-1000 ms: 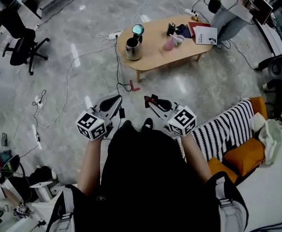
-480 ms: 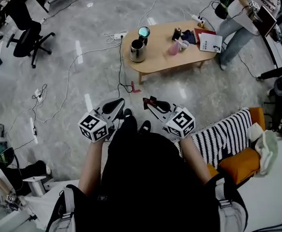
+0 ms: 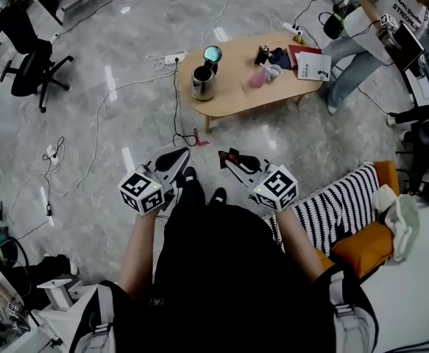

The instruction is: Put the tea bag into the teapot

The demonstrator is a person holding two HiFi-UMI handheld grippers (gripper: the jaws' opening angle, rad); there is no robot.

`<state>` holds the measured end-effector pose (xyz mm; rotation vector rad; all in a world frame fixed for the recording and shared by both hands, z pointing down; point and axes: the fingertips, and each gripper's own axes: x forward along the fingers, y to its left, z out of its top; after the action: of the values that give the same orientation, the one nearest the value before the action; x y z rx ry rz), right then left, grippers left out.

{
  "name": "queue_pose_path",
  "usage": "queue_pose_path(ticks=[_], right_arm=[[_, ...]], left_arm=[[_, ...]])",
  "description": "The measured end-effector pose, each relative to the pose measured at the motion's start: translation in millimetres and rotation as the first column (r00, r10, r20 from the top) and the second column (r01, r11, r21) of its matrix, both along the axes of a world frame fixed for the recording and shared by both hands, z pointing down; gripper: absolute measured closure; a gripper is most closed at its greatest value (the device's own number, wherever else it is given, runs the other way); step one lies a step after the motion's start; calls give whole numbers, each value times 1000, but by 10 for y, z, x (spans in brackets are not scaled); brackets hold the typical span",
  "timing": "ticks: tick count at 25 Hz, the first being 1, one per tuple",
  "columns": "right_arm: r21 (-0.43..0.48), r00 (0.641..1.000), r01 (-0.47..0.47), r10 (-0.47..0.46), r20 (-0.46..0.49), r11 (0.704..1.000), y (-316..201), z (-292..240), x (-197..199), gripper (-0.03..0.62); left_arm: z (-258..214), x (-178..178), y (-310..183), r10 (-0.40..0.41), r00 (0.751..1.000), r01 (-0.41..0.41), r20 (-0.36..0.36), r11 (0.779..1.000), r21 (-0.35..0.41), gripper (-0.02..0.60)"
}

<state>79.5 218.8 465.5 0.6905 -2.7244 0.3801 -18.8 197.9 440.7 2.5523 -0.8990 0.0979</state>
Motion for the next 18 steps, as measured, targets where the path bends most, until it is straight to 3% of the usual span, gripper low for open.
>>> queue_pose_path(ticks=[5, 9, 18], right_arm=[[13, 1000, -14, 14, -20, 1000, 51, 170, 28, 556], [-19, 998, -39, 38, -49, 999, -317, 151, -140, 556], [4, 988, -141, 141, -57, 990, -763, 26, -280, 556]], left_arm=[[102, -10, 44, 5, 1000, -5, 10, 1000, 20, 574], [74, -201, -409, 37, 999, -37, -4, 999, -13, 574], [-69, -229, -1015, 150, 988, -150, -18, 989, 14, 573]])
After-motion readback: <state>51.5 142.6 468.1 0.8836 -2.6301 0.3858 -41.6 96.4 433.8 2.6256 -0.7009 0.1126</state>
